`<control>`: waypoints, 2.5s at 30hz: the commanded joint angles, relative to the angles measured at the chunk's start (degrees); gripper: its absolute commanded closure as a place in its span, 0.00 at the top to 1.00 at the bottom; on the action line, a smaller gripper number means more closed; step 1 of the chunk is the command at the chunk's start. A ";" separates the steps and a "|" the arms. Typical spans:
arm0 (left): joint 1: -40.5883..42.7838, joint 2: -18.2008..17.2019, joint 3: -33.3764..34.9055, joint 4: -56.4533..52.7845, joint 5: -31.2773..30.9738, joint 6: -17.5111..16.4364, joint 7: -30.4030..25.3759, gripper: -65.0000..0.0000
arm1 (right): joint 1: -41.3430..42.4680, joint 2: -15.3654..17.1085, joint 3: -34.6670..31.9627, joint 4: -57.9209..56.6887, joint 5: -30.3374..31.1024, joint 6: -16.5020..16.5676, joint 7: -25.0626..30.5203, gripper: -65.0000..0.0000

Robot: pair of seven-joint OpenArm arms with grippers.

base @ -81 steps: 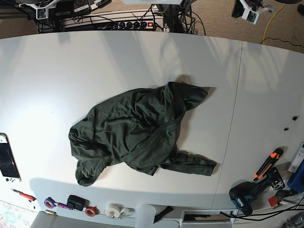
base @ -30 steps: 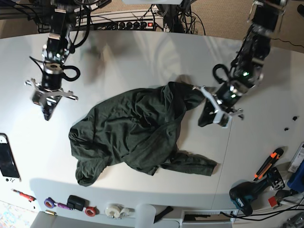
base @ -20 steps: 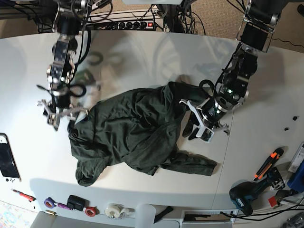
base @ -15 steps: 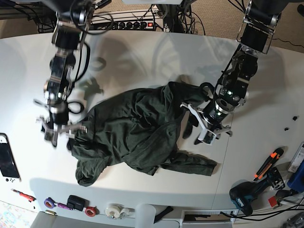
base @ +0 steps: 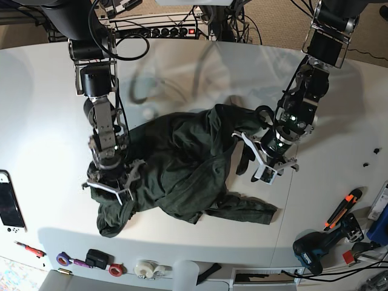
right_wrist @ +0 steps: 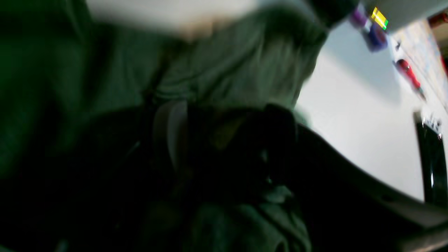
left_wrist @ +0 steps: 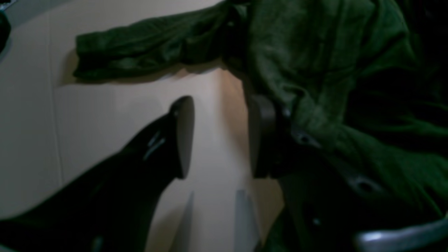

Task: Layout the t-shirt on the table in an organized manner, then fold the t-shirt properly
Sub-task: 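Lower both grippers onto the crumpled green t-shirt and grasp its edges, then pull the shirt apart with both grippers, stretching it flat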

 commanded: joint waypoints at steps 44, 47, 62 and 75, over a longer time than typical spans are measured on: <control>1.60 -0.22 -0.15 0.98 -4.98 -17.38 -1.66 0.41 | -16.63 6.99 19.61 0.22 0.76 -29.07 3.13 0.00; 1.42 0.31 -0.15 0.98 -4.90 -19.52 -1.22 0.41 | -16.57 6.97 19.61 0.22 0.76 -29.07 3.02 0.00; -7.02 5.53 10.03 0.79 -1.11 -6.62 8.81 0.56 | -16.59 6.95 19.56 0.22 2.49 -26.93 2.93 0.00; -10.88 10.36 14.03 -12.39 5.86 1.73 8.57 0.46 | -16.61 6.97 19.56 0.22 2.47 -26.93 2.97 0.00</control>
